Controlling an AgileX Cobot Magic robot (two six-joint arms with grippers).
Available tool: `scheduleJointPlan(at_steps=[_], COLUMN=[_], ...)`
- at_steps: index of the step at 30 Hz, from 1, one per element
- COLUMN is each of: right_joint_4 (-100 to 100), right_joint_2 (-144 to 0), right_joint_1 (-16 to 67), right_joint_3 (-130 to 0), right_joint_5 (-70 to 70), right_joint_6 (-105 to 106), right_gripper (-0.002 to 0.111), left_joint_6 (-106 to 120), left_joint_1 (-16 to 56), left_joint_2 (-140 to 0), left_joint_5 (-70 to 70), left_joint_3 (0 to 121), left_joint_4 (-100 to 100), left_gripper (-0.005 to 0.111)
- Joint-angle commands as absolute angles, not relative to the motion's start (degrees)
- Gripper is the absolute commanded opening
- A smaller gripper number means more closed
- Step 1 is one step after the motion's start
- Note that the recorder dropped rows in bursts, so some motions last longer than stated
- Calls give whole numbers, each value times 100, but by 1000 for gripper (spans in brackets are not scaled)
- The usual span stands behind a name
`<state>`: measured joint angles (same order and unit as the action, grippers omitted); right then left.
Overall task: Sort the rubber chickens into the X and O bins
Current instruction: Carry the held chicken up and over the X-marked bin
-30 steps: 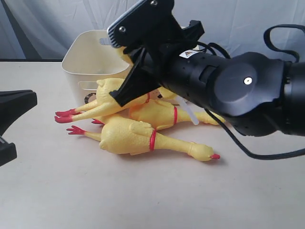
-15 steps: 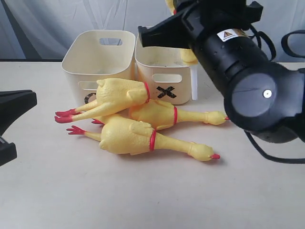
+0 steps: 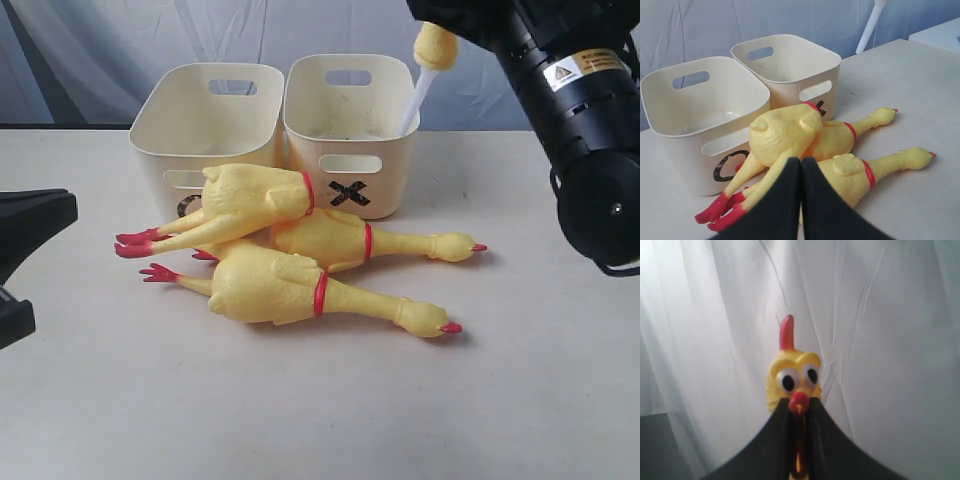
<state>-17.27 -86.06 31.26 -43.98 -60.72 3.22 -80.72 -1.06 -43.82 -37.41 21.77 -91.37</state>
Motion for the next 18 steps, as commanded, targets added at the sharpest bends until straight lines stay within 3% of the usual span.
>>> scheduleJointPlan(at_steps=[1, 18], right_joint_4=[-1545, -1335], right_joint_2=[-8904, -9954], right_joint_1=[2964, 2964], right_joint_3=[-4381, -5304], right_joint_5=[-6429, -6754], right_joint_6=[0, -279], right_gripper=[-1, -1], left_joint_6=[-8092, -8092], left_joint_1=[-103, -103], left_joint_2=[-4400, -4400], left_joint_5=[-3715, -3775], left_joint_3=[2210, 2210], left_joint_4=[-9132, -9155], left_gripper=[0, 0])
